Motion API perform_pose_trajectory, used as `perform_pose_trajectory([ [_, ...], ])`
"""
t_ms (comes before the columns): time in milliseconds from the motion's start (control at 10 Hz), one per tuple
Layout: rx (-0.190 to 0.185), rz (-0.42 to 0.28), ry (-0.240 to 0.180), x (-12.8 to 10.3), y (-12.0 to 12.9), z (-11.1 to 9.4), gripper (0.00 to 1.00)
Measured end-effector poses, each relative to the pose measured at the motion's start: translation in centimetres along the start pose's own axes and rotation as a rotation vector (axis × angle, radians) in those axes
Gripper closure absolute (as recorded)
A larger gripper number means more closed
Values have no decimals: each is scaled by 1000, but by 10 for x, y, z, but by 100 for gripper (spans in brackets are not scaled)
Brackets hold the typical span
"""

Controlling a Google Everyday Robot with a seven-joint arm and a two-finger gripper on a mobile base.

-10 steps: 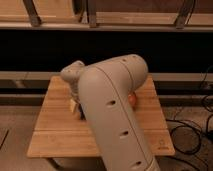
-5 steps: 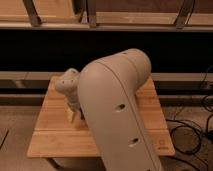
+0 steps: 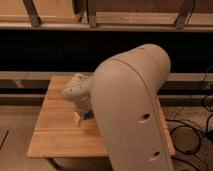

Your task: Place the pepper on the white sponge

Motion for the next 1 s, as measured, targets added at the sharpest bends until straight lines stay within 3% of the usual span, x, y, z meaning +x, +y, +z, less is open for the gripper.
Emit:
perform_pose_trajectory([
  [300,-60,33,-15,10,0,23,20],
  [500,-71,48,-16,15,-7,28,20],
  [1000,-88,88,41,30,-25,42,20],
])
